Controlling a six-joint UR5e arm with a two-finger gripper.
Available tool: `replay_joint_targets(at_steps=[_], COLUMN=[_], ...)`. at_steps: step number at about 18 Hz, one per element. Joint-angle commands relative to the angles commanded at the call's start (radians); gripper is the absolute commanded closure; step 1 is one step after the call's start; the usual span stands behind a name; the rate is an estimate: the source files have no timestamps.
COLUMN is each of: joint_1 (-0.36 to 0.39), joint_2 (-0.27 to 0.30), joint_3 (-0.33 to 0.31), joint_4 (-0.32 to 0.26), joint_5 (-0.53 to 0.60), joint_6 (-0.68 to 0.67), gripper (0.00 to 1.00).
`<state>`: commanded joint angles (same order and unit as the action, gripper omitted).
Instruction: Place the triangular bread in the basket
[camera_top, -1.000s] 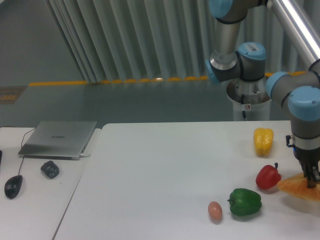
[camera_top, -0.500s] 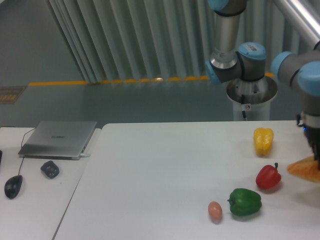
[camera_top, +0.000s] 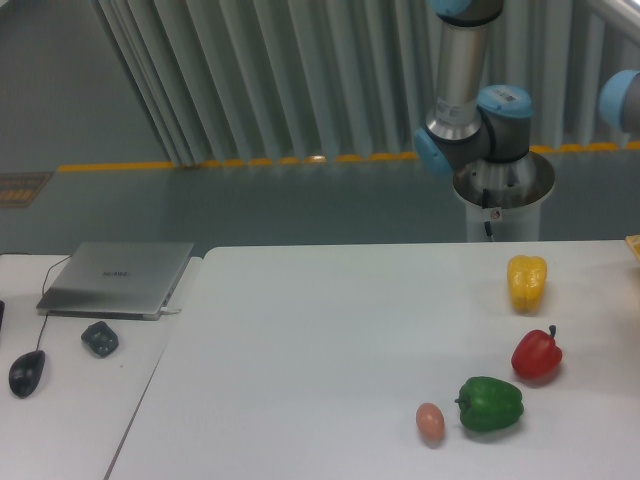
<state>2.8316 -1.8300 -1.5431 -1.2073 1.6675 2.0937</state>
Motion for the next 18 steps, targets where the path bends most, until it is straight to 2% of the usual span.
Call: replay_joint_targets(at_steps=[4,9,11,12,13,18], joint_1=[0.04,0.081,0.086,0.088,0.091,0.095], joint_2=[0.0,0.002,0.002,0.003,0.003,0.038], joint_3=[-0.008,-0.014,-0.014,-0.014,-0.015,-0.069], joint_4=[-0.003,-0.002,-0.002,-0.002,0.0,0.006], joint_5=[0.008,0.008,0.008,0.008,0.008,0.008], joint_6=[0.052,0.129,0.141,0.152,0.16,0.163], gripper=[0.7,0.6,0.42,0.29,0.02,0.0])
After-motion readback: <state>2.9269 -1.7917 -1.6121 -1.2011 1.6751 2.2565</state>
